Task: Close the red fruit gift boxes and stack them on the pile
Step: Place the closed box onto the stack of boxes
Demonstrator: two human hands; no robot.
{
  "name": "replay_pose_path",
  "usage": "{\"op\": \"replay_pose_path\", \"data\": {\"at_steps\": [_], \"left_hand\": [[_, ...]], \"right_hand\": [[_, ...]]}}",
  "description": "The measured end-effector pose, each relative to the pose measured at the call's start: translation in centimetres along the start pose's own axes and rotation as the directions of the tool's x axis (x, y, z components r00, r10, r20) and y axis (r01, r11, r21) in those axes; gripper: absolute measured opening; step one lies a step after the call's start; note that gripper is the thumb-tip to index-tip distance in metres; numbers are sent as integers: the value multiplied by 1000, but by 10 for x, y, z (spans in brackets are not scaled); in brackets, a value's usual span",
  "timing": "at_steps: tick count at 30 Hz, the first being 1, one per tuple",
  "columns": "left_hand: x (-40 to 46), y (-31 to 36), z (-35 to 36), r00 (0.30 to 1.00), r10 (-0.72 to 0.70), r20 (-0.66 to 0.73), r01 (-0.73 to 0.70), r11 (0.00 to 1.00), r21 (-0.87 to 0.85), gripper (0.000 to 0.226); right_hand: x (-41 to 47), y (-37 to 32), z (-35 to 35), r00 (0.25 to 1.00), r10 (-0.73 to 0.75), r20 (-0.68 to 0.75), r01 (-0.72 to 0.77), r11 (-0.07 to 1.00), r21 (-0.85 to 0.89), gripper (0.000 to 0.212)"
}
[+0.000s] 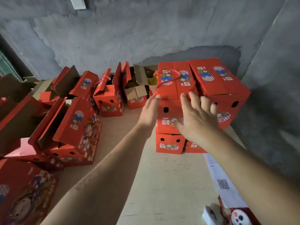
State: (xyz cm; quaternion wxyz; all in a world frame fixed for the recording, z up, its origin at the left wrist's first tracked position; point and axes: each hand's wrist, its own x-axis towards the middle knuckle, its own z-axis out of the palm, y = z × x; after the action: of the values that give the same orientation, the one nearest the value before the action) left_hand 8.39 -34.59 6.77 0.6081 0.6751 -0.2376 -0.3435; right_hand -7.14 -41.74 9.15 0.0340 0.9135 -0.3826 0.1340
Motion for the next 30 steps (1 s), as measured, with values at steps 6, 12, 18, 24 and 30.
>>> {"op": "replay_pose_path", "data": {"at_steps": [6,12,18,24,30], "left_hand": [[4,-72,3,921,-387,-43,390,918,78,31],[-7,-87,16,956,-270,116,229,931,285,42],[-38,-74,15,983,-178,51,167,971,172,39],[-95,-60,-26,985,-110,-134,88,984,-157,26],[-153,-78,-108,950,-113,-292,56,979,-196,28]], "right_hand": [[5,11,-1,998,-67,-19,66,997,-50,80],[5,18,4,999,-21,-33,20,999,-38,81],[-17,4,28,997,68,-40,-60,983,172,107],[-55,-52,51,999,34,-3,-32,955,295,111],[-97,-168,71,911,-365,193,246,855,456,93]]}}
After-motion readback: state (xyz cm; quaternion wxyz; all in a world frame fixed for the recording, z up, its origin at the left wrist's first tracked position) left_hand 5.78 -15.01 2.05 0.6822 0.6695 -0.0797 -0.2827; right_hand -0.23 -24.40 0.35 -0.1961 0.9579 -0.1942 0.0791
